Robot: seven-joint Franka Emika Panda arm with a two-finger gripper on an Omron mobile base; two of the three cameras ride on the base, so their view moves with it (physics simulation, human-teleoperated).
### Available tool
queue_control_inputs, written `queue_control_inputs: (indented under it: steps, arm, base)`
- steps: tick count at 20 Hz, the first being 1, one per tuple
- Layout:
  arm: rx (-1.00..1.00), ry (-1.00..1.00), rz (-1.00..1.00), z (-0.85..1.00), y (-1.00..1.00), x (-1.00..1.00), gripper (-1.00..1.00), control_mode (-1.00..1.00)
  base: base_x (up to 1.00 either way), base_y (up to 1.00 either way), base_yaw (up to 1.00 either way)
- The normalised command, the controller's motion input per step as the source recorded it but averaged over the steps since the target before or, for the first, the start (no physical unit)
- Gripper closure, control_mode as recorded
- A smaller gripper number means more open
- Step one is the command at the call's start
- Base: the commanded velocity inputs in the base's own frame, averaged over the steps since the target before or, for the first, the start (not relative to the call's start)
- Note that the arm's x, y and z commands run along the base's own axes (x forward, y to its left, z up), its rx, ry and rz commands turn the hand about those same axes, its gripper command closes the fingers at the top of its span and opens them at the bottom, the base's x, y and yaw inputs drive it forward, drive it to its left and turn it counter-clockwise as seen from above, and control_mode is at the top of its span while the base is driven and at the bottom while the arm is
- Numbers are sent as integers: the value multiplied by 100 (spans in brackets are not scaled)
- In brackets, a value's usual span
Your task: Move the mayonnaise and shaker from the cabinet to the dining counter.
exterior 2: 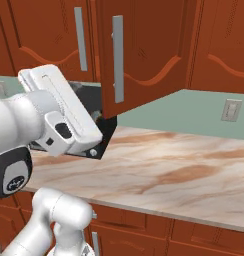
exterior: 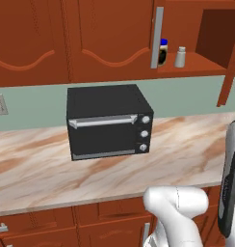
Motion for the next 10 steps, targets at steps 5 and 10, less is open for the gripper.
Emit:
queue_control_inputs:
  steps: [5,10]
  arm:
    - [-21,-5,0,0,100,-79,-100,-100]
    - [-27,0,-4,0,100,18,-100,-100]
  base:
    - [0,0,0]
    - [0,0,0]
